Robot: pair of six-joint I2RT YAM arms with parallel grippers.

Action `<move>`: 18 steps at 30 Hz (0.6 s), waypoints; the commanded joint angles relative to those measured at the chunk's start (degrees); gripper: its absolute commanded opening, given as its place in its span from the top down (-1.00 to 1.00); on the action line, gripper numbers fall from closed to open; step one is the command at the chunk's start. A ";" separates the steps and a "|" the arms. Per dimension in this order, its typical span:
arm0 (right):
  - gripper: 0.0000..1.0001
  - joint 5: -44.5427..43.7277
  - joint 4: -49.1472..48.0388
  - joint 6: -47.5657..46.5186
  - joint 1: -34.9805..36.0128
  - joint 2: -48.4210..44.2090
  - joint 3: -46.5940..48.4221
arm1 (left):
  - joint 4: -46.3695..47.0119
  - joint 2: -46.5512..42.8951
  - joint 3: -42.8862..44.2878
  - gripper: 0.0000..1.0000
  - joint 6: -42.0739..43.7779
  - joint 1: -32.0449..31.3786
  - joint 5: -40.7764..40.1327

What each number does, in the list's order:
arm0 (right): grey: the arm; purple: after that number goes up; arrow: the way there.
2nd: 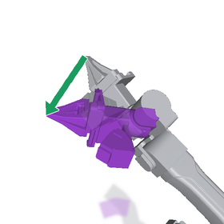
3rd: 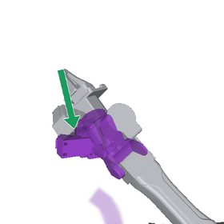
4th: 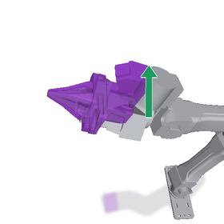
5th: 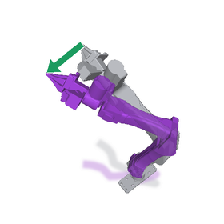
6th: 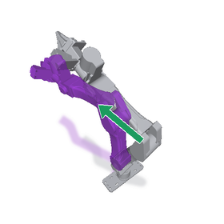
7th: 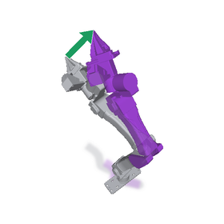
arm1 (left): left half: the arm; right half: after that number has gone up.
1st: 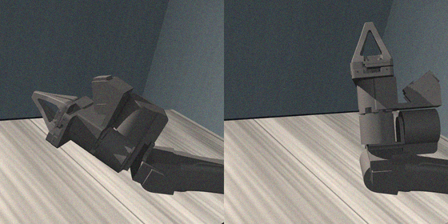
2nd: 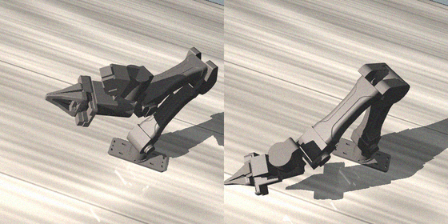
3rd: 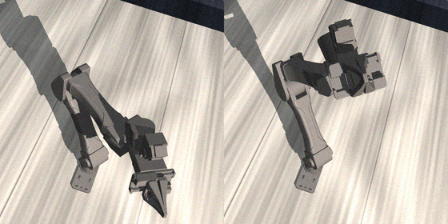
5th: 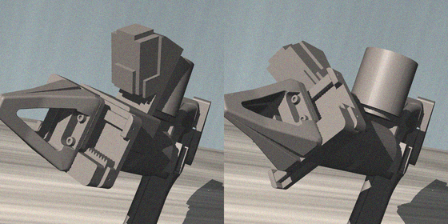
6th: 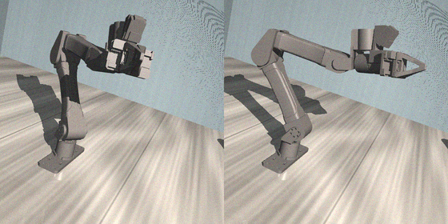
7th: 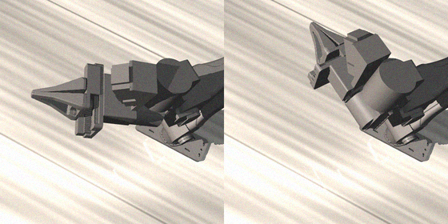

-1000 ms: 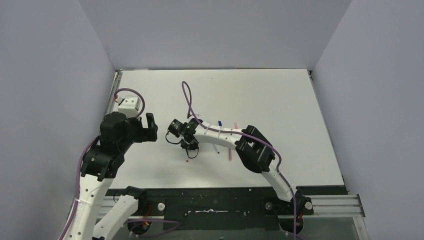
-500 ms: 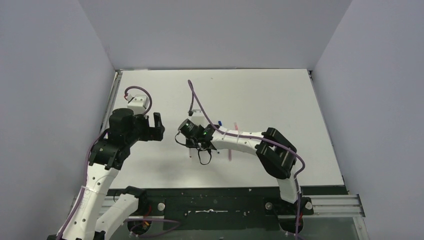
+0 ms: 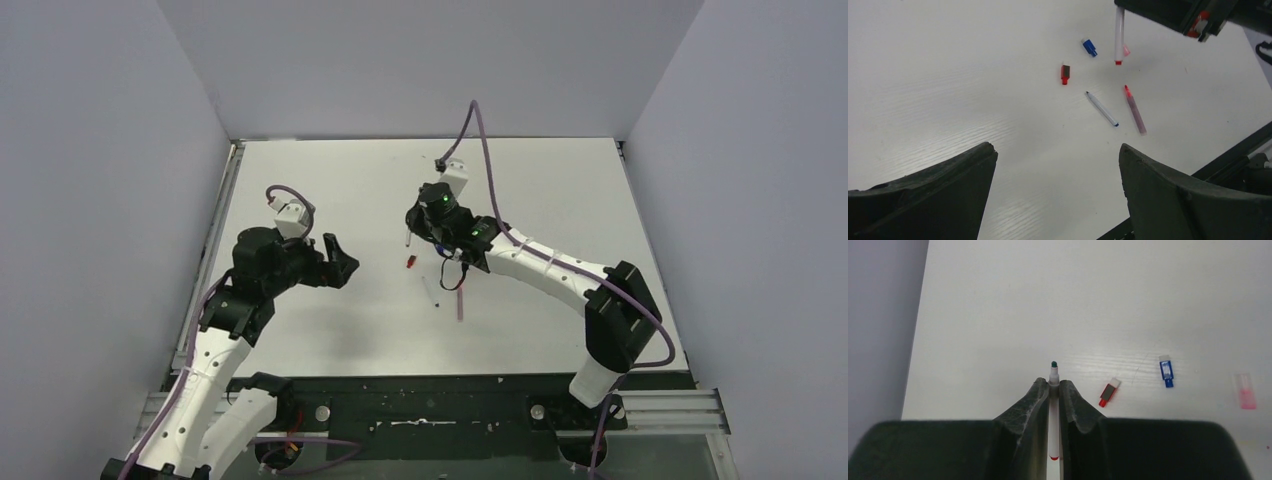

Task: Insert the pens into the pen caps

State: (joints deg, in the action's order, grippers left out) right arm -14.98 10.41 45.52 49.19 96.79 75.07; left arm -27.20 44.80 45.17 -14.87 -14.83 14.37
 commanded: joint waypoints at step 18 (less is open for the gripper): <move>1.00 6.04 -9.54 -0.40 -1.47 -4.58 -0.24 | 32.36 17.57 -1.76 -0.70 -8.35 -4.57 11.10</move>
State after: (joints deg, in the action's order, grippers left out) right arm -9.15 4.40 44.77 46.98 95.09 75.02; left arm -1.39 59.96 40.12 -23.57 -17.61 27.05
